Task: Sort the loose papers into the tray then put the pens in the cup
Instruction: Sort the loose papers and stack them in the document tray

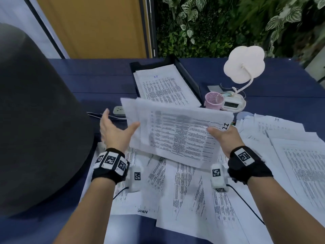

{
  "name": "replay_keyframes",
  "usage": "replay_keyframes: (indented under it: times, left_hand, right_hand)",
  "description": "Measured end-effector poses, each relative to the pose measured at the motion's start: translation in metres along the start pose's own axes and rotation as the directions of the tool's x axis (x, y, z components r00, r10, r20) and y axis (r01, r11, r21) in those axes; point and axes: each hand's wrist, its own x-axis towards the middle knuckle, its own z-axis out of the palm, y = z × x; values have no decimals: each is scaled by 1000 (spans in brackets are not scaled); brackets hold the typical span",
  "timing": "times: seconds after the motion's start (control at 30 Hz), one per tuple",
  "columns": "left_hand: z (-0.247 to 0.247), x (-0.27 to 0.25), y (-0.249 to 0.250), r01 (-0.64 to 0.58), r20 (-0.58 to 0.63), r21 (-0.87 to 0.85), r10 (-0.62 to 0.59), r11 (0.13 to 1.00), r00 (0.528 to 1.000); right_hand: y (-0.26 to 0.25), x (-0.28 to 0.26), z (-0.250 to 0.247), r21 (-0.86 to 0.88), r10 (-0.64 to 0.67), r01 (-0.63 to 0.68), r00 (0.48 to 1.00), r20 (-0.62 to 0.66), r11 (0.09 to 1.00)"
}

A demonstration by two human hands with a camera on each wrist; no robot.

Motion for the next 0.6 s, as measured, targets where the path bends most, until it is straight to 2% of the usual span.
replay_keyframes:
  times: [0.03, 0.07, 0.13, 0.17, 0.2, 0.23, 0.37, 0.4, 0.5, 0.6]
  left_hand:
    - [-4, 0, 9, -123, 36, 151, 118, 981, 992]
    - [-6, 1, 19, -247, 88, 284, 231, 927, 969]
    - [-9, 3, 43, -469, 255, 483, 393, 740, 883]
    - [-9, 5, 54, -543, 352, 542, 414, 641, 840]
    - [-10, 6, 65, -593, 431, 565, 406, 574, 805]
    - [-10, 5, 75, -617, 484, 556, 386, 557, 785]
    - [-7, 5, 91, -656, 541, 527, 381, 540, 750]
    - [-5, 5, 89, -656, 569, 529, 349, 539, 745]
    - [5, 0, 72, -629, 666, 570, 151, 529, 731]
    - [14, -2, 57, -644, 698, 604, 77, 469, 712]
  right_hand:
    - [-1, 0, -1, -37, -11, 12, 999, 31, 999]
    - [-2, 0, -2, -71, -23, 27, 998, 61, 997]
    - [-6, 0, -1, -126, -45, 58, 993, 107, 990]
    - [-7, 0, -1, -129, -54, 70, 991, 122, 989]
    - [-10, 0, -1, -129, -63, 80, 990, 126, 988]
    - [-14, 0, -1, -115, -78, 93, 988, 132, 989]
    - [-14, 1, -2, -65, -88, 99, 986, 144, 993]
    - [-9, 2, -3, -64, -65, 75, 987, 148, 995]
    - [8, 2, -4, -91, 10, 5, 987, 160, 996]
    - [16, 1, -3, -119, 40, -22, 989, 144, 993]
